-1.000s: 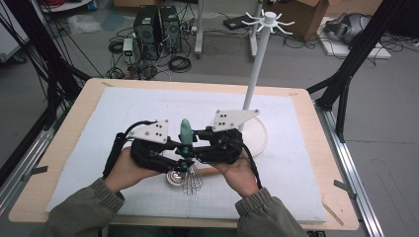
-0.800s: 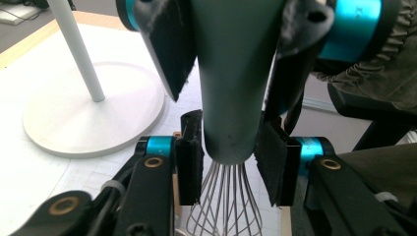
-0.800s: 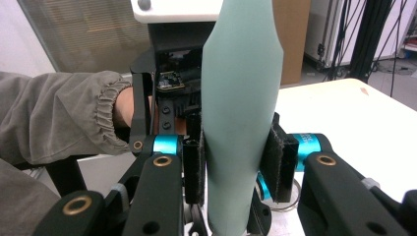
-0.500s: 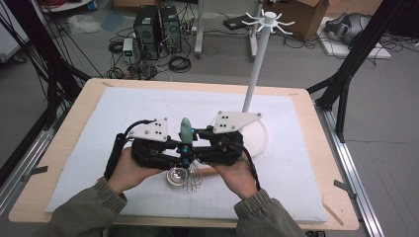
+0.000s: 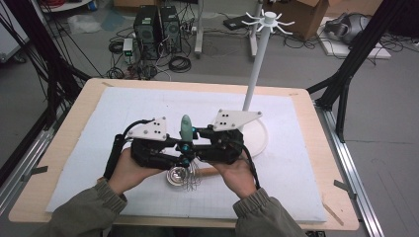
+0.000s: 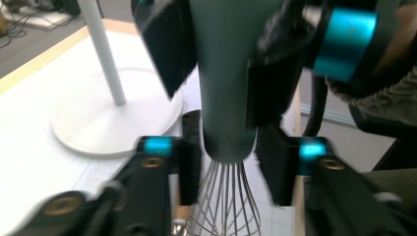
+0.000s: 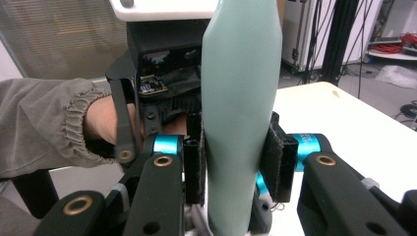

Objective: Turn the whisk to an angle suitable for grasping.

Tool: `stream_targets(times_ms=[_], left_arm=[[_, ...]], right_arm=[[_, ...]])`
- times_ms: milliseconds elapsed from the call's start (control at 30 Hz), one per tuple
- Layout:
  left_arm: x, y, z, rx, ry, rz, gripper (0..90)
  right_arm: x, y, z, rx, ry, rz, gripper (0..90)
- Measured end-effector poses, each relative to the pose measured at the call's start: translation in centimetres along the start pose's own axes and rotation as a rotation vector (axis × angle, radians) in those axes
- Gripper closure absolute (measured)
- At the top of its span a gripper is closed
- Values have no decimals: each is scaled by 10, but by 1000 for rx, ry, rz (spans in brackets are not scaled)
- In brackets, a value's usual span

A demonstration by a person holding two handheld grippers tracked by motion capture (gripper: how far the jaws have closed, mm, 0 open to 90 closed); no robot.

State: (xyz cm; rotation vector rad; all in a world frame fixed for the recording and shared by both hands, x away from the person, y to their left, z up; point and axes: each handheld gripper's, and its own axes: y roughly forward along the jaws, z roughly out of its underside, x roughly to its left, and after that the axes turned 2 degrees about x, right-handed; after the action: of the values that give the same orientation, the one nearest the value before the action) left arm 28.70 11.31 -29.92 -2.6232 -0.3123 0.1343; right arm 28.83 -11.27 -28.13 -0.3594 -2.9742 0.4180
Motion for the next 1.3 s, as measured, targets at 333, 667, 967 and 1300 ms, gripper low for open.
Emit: stream_targets(times_ms=[333,667,967,1300], left_arm=[[4,-29,20,17,-9,-86,420],[7,-58,45,16,-33,-178,373],[9,-69,56,5,-56,-221,364],[13,-76,67,-3,-82,-251,358]], right_arm=[[-22,-14,0,30,37,-22,672],[-43,-41,-2,53,52,6,672],[-53,-59,-5,75,42,47,672],[-63,-78,-10,86,43,82,671]])
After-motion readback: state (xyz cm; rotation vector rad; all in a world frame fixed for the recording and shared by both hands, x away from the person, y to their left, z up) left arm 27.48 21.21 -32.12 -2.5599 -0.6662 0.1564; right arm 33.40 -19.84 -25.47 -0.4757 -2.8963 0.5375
